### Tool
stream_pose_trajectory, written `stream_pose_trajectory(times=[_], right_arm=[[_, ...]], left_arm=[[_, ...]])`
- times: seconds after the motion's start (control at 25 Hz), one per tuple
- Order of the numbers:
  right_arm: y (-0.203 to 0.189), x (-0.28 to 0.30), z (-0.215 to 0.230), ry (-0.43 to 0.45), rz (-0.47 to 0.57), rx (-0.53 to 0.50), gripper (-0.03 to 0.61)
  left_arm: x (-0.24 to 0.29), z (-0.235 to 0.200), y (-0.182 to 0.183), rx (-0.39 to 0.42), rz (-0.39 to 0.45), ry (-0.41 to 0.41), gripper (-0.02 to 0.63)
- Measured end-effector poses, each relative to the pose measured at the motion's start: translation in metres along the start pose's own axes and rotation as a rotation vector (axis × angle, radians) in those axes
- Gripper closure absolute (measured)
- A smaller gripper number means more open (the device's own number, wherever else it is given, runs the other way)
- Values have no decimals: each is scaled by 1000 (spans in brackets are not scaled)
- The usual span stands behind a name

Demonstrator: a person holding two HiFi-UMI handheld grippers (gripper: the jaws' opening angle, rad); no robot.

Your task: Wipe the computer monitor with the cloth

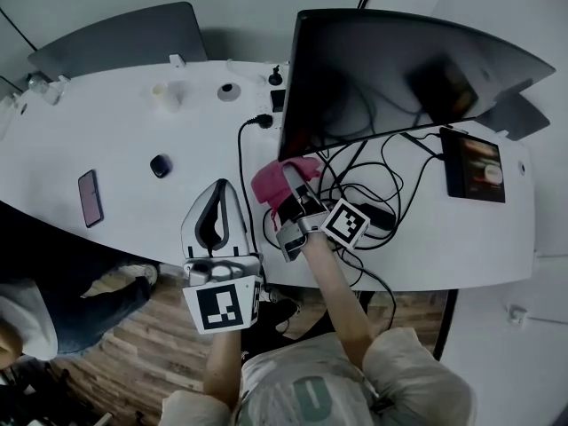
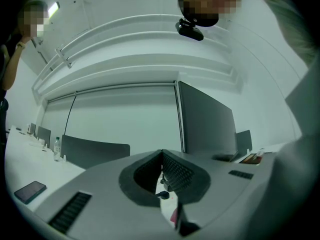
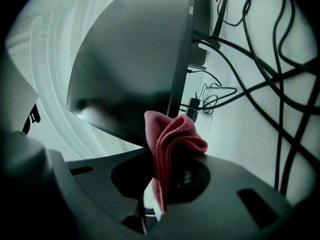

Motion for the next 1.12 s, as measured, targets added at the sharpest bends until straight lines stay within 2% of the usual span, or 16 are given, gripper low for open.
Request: stream_pose_trajectory(times=[0.28, 0.44, 0.52, 0.64, 0.8, 0.88, 1.0, 1.12], right_arm=[[-13, 4, -3, 17, -1, 16, 525], [-15, -1, -1, -21, 1, -18, 525], [-18, -8, -3, -80, -23, -103, 525], [-29, -20, -17, -163, -80, -289, 525], [-48, -9, -49, -176, -140, -546, 525], [-49, 2, -59, -196, -140, -696, 525], [-45, 18, -61, -282, -110, -897, 525], [-43, 25, -55, -348, -94, -986, 525]], left_arm=[[-2, -7, 1, 4, 3, -11, 598], [-2, -9, 5, 3, 4, -8, 598], [-3, -12, 8, 1, -7, -4, 598], [-7, -19, 21, -10, -24, 10, 598], [-8, -31, 42, -5, -15, 30, 598], [-8, -38, 48, 2, -7, 41, 598], [-10, -50, 50, 8, -4, 60, 598], [-13, -56, 46, 6, -12, 74, 598]])
Point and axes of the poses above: the fingertips, and each gripper's own axes: x forward along the fingers, z to its right, y out of its top, the point moved 4 cm from there along -x, backward along the fingers, and after that the axes turned 1 degree about z, right-handed, at the moved point
